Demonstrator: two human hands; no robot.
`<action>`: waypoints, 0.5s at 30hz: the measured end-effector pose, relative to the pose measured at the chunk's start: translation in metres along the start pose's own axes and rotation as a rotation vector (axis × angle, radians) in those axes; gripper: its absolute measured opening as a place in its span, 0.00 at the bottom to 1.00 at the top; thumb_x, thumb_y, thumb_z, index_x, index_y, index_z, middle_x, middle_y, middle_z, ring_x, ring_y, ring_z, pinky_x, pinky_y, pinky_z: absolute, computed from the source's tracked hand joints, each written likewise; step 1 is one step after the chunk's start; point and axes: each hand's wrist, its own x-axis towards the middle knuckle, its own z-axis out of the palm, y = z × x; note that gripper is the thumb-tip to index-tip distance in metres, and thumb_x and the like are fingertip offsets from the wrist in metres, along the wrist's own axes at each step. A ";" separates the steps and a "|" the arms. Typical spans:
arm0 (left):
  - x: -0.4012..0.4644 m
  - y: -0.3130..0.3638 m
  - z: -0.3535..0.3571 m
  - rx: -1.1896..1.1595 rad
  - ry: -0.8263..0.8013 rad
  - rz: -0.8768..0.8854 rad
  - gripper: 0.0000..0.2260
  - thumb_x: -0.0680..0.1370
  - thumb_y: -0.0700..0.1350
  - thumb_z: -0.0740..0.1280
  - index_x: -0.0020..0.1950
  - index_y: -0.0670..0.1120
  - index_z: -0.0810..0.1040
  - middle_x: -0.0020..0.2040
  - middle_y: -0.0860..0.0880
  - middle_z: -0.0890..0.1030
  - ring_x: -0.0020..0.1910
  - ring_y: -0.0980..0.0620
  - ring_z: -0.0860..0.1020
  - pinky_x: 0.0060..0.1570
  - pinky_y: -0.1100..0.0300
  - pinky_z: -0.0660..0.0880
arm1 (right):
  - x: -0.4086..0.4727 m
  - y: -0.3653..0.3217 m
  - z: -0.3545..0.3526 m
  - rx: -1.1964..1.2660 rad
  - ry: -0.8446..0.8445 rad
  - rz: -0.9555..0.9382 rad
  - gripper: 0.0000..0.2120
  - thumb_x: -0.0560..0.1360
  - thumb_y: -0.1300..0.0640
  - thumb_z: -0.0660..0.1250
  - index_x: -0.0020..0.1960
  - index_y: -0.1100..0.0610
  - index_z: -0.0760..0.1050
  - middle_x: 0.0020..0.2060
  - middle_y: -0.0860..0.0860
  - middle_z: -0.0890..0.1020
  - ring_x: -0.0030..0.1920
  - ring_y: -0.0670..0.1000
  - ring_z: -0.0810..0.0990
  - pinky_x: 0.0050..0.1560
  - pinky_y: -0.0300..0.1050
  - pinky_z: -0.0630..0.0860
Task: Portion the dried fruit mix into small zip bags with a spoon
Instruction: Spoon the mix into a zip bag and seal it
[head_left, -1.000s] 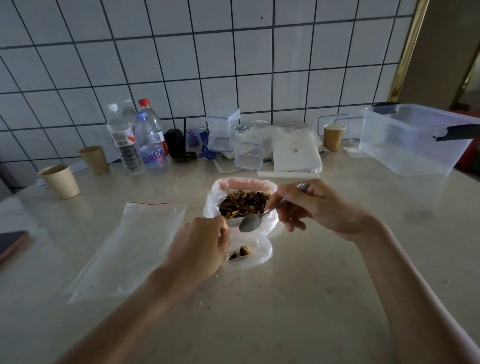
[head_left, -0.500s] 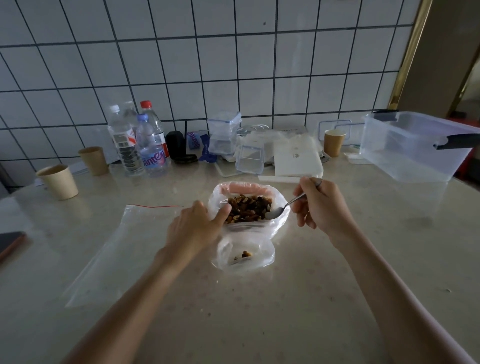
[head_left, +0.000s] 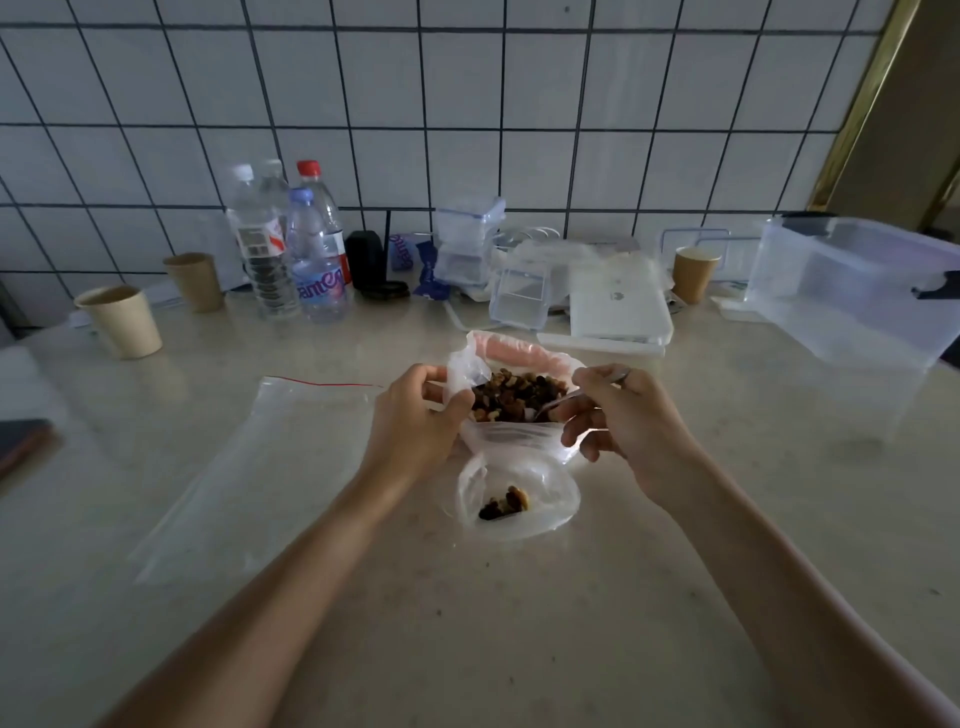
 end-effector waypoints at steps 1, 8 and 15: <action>-0.001 0.001 -0.001 -0.018 0.010 -0.003 0.15 0.79 0.50 0.73 0.63 0.46 0.80 0.53 0.51 0.84 0.50 0.48 0.85 0.50 0.43 0.84 | 0.001 0.000 -0.002 0.015 0.023 0.009 0.09 0.85 0.58 0.62 0.50 0.62 0.76 0.34 0.58 0.84 0.28 0.55 0.81 0.23 0.44 0.70; -0.004 0.004 -0.003 -0.083 0.013 -0.023 0.14 0.79 0.50 0.74 0.63 0.48 0.79 0.52 0.51 0.84 0.42 0.53 0.86 0.36 0.54 0.85 | 0.002 0.003 -0.007 0.134 0.062 0.091 0.11 0.85 0.61 0.58 0.51 0.66 0.77 0.36 0.63 0.85 0.30 0.59 0.82 0.24 0.44 0.72; -0.006 0.004 -0.005 -0.141 -0.017 -0.004 0.16 0.80 0.49 0.73 0.67 0.47 0.79 0.54 0.51 0.84 0.42 0.55 0.86 0.35 0.61 0.82 | 0.002 0.006 -0.006 0.200 0.013 0.099 0.13 0.85 0.61 0.57 0.51 0.66 0.79 0.40 0.63 0.86 0.33 0.57 0.84 0.25 0.44 0.74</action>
